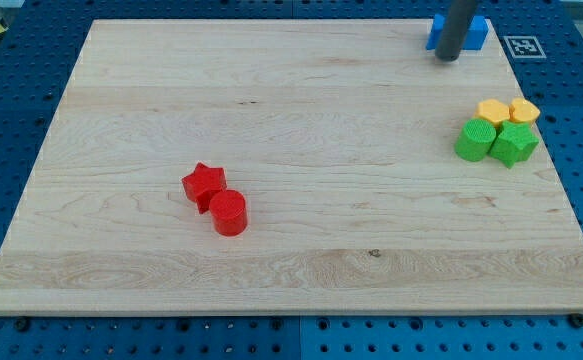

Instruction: Separate the red blocks

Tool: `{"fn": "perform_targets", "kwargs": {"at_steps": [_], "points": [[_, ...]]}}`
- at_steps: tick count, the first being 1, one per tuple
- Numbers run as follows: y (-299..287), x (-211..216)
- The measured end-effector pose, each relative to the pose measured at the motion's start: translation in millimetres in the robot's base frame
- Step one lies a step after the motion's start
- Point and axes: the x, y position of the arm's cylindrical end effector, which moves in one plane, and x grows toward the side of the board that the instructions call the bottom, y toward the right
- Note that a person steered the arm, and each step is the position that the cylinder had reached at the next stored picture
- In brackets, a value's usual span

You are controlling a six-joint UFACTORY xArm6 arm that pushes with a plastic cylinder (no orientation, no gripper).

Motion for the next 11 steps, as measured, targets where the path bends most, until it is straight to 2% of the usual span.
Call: {"fn": "perform_targets", "kwargs": {"at_steps": [1,2,3,4,5,6,7,8,9,10,11], "points": [[-62.4,16.3],[-150.7,18.8],[-266.7,31.6],[-367.1,73.4],[-445.4,136.6],[-469.8,210.0],[-410.8,258.1],[-323.2,245.2],[-254.5,200.8],[-223.4,183.5],[-252.3,187.8]]}}
